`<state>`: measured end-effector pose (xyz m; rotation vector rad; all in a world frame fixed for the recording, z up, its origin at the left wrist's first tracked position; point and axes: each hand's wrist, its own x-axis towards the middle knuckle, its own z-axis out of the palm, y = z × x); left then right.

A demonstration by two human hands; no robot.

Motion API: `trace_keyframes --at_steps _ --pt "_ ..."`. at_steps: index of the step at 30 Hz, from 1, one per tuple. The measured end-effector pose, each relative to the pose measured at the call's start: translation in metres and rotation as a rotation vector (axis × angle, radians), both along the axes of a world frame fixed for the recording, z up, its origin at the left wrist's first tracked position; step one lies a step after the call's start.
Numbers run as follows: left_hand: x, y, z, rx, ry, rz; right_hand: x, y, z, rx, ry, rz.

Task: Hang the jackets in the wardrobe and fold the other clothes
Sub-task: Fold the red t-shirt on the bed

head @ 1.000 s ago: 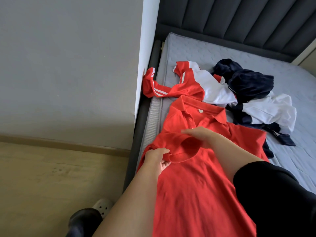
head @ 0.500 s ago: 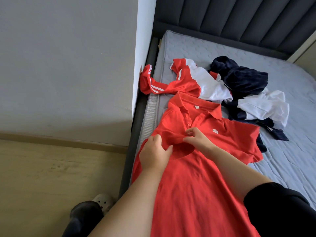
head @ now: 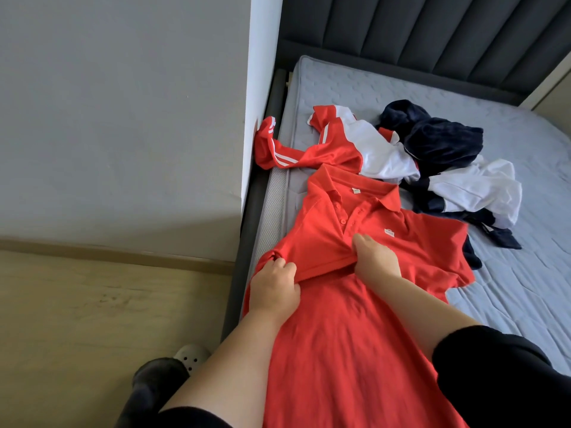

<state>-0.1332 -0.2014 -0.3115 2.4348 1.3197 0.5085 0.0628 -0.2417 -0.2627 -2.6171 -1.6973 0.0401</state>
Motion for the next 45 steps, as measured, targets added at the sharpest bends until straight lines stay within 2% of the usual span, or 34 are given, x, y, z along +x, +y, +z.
trace_keyframes --at_steps 3,6,8,10,12,13,15,18,19,23,26,28,31,34,35,37,39,43,45 --pt "-0.003 -0.002 -0.002 0.030 -0.006 -0.018 0.004 -0.005 -0.009 -0.138 0.112 0.020" --pt "-0.006 -0.003 0.007 0.194 -0.220 -0.010 0.011 -0.011 -0.006 -0.118 0.272 0.058" --pt "-0.003 0.000 0.012 0.304 -0.321 0.002 0.012 -0.015 -0.003 -0.048 0.300 0.096" --pt "0.004 0.006 0.019 0.342 -0.317 -0.014 0.006 -0.017 0.000 0.168 0.281 0.107" --pt "0.012 0.010 0.019 0.295 -0.249 -0.060 -0.003 -0.011 0.003 0.377 0.238 0.142" --pt "0.014 0.011 0.017 0.212 -0.150 -0.087 -0.007 -0.006 0.003 0.402 0.218 0.182" --pt "0.013 0.011 0.004 0.021 0.129 -0.094 -0.011 -0.002 -0.007 0.249 0.146 0.257" --pt "0.010 0.010 -0.014 -0.050 0.355 -0.075 -0.006 -0.016 -0.040 -0.136 0.004 0.214" --pt "0.011 0.009 -0.016 -0.048 0.378 -0.073 -0.005 -0.022 -0.047 -0.174 0.007 0.173" --pt "0.015 0.008 -0.007 -0.019 0.417 -0.041 -0.006 -0.038 -0.054 -0.056 0.131 0.102" --pt "0.024 0.003 0.007 0.033 0.360 -0.039 -0.003 -0.053 -0.041 0.166 0.278 0.104" --pt "0.037 -0.001 0.015 0.084 0.316 -0.113 0.008 -0.065 -0.029 0.455 0.301 0.017" --pt "0.060 -0.014 0.022 -0.019 0.245 -0.268 0.044 -0.081 -0.018 0.706 0.407 -0.368" --pt "0.078 -0.030 0.021 -0.214 0.207 -0.299 0.081 -0.102 -0.020 0.803 0.860 -0.936" --pt "0.081 -0.034 0.019 -0.237 0.216 -0.290 0.089 -0.106 -0.020 0.841 1.018 -1.067" --pt "0.088 -0.042 0.018 -0.248 0.254 -0.297 0.107 -0.112 -0.018 0.877 1.232 -1.156" --pt "0.090 -0.046 0.016 -0.250 0.296 -0.326 0.117 -0.108 -0.011 0.914 1.355 -1.214" --pt "0.082 -0.046 0.011 -0.244 0.317 -0.356 0.129 -0.098 -0.003 0.841 1.482 -1.285" --pt "0.078 -0.045 0.009 -0.254 0.305 -0.363 0.132 -0.092 0.006 0.825 1.441 -1.274"
